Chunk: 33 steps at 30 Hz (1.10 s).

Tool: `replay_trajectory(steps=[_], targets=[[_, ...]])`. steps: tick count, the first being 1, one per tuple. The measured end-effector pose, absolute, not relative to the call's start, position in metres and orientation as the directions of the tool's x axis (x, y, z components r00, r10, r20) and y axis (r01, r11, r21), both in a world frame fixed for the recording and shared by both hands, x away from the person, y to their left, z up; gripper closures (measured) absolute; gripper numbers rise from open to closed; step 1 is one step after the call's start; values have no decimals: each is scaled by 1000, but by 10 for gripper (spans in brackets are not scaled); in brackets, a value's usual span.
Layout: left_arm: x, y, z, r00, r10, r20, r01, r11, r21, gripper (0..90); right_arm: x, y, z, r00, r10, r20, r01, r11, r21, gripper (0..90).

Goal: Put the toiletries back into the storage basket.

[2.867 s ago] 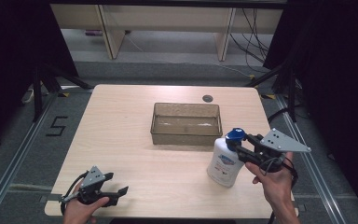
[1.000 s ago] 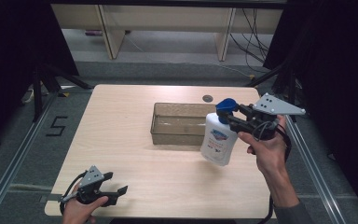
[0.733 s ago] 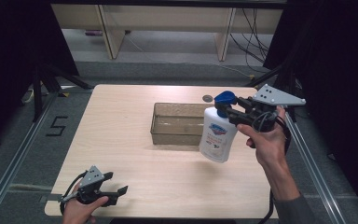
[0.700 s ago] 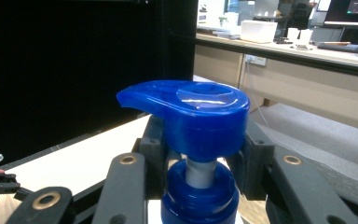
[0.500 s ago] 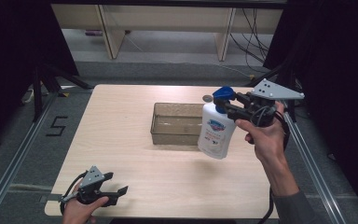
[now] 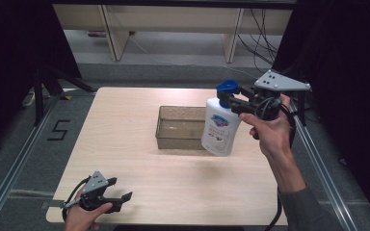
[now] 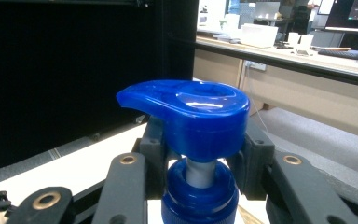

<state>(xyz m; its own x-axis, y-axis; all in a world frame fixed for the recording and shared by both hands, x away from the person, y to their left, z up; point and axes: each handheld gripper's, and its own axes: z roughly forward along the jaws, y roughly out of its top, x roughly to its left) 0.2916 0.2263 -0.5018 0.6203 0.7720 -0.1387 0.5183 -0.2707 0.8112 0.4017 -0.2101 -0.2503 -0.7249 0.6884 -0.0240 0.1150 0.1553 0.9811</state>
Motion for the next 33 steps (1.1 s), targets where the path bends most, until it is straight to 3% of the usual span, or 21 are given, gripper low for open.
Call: replay_trajectory(steps=[11,33], targets=[[291,227,-501,624,769,-138,517,-274,811,183,412,-207,-237,-725,688,5,131,131,983,618],[291,227,-502,623,769,-147,516,-262,816,184,449,-203,-244,-686,727,0,138,131,982,618]])
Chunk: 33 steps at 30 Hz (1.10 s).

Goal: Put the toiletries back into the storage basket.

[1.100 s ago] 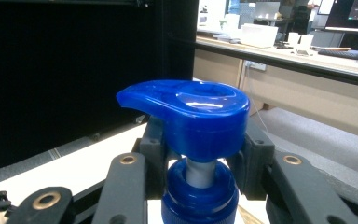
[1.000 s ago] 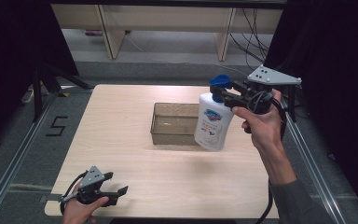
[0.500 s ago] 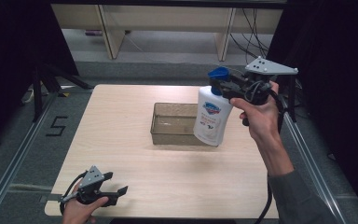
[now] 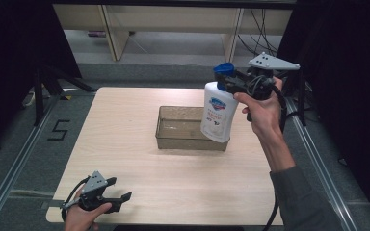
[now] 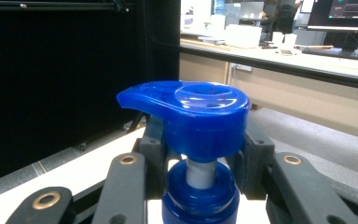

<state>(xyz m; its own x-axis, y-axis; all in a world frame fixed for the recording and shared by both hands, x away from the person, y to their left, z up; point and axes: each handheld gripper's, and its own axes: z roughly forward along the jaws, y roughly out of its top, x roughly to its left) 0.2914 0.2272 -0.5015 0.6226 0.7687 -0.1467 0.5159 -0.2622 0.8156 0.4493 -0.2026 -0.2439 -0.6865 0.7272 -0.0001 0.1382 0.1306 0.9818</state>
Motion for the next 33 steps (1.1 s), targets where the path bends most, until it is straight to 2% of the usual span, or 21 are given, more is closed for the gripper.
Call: replay_trajectory(steps=[17,33], targets=[[291,227,-501,631,763,-138,513,-277,812,183,476,-197,-258,-679,732,57,200,110,974,618],[290,225,-501,636,758,-142,511,-275,814,183,490,-197,-270,-651,758,49,209,117,971,618]])
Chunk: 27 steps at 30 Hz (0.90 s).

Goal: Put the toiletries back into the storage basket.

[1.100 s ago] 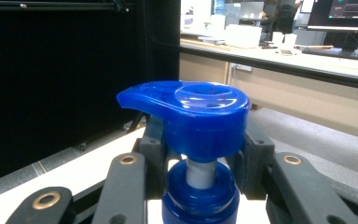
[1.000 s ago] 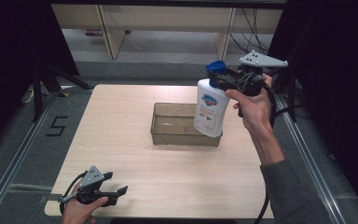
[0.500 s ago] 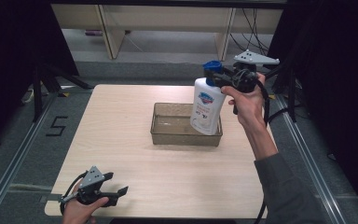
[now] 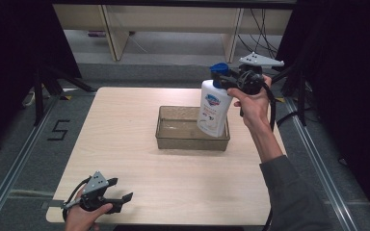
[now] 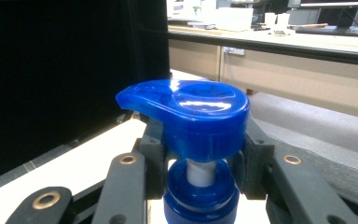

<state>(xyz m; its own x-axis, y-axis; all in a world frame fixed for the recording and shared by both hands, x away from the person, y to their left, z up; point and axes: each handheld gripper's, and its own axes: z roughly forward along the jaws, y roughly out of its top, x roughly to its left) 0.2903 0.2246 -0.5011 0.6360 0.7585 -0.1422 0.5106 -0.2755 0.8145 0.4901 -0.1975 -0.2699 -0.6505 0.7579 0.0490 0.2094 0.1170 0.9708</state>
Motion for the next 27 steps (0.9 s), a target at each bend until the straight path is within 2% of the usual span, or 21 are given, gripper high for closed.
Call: replay_trajectory(steps=[27], targets=[[290,225,-502,637,756,-151,508,-264,820,183,492,-210,-291,-628,776,63,236,112,965,617]])
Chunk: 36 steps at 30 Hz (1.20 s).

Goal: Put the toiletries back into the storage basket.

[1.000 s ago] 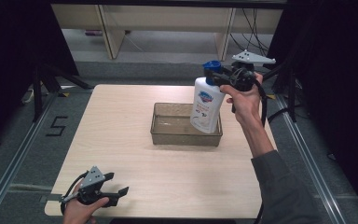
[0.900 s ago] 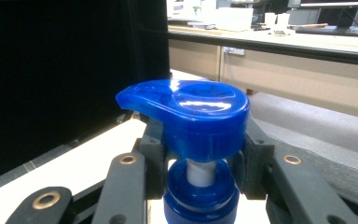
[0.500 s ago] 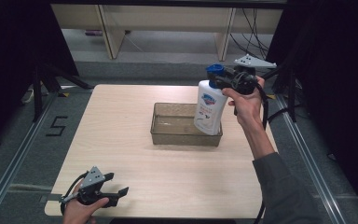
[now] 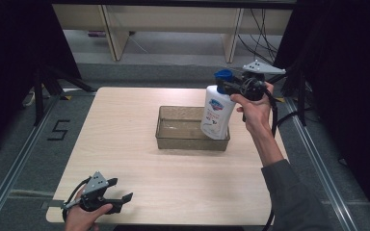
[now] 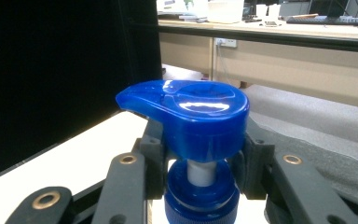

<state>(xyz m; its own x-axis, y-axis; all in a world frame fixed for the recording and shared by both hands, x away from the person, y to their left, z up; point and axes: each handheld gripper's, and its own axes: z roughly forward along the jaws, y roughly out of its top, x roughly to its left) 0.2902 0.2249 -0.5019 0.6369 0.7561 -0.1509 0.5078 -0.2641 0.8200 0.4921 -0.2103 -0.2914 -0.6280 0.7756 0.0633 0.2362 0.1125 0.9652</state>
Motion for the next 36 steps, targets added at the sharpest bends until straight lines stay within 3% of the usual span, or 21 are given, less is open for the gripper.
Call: replay_trajectory(steps=[36], targets=[[290,225,-501,633,760,-148,511,-266,817,183,492,-218,-328,-613,787,78,293,134,947,615]])
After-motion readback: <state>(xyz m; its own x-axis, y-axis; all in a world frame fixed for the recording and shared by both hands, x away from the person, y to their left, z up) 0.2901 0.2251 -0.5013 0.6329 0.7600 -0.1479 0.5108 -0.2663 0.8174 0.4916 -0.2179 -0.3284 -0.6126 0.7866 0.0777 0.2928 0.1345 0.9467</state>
